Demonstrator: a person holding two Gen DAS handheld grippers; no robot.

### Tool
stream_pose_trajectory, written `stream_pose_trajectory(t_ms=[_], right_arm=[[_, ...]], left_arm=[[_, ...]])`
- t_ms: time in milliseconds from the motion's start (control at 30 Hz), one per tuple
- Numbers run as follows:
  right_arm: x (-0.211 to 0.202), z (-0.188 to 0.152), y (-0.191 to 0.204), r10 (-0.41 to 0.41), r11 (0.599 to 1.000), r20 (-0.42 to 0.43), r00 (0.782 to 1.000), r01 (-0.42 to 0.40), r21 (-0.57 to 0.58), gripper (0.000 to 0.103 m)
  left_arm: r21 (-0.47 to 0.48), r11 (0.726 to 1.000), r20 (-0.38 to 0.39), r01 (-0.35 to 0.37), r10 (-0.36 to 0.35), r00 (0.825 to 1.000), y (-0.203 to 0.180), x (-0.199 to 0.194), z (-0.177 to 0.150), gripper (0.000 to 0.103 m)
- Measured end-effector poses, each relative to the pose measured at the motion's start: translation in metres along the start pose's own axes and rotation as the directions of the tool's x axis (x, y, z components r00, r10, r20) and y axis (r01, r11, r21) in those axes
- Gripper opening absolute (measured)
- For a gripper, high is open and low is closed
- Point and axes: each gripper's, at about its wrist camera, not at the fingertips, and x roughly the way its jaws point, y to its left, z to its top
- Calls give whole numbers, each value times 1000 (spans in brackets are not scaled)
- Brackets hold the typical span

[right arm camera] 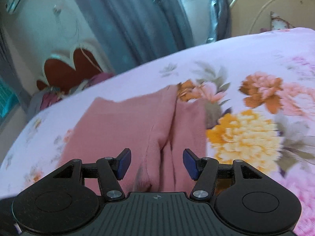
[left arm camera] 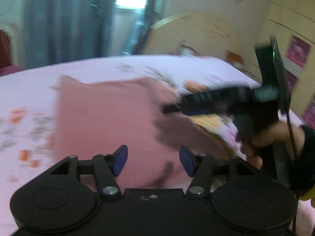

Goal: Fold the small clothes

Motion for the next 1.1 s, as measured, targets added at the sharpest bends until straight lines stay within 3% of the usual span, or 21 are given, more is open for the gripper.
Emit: stream_pose_trajectory(t_ms=[100,200,233,267,400,633,800,1100], right_arm=[[17,1,7,7,999,-30,1000,-8,-37,57],[27,0,11,6,997,-44,999,-10,-78,55],[31,0,12,1,996,-51,999,-5,-85,36],[33,0,12,-5,996,-57,998,0,-87,28],[38,-3,3,19,998,-64,998,-22,-55,12],[-6,4,-3,5,1000,62,998,-4,-24,10],[6,-12,-27,-32,999,-27,999,33,38,10],[-32,-23,-23,-56,998,-11,998,57,36,11]], left_arm=[[-59,994,19,-97,98,995,30,-6,3,59],[-126,981,22,-148,152,988,52,-7,5,59],[-136,977,24,-165,170,985,56,-7,5,59],[-145,973,23,-179,184,983,59,-6,7,59],[-155,970,21,-190,195,981,69,-7,5,59],[-126,981,33,-149,154,988,59,-5,6,59],[-81,986,0,-146,146,989,48,12,-4,63],[-117,986,-54,-119,114,992,60,17,-15,67]])
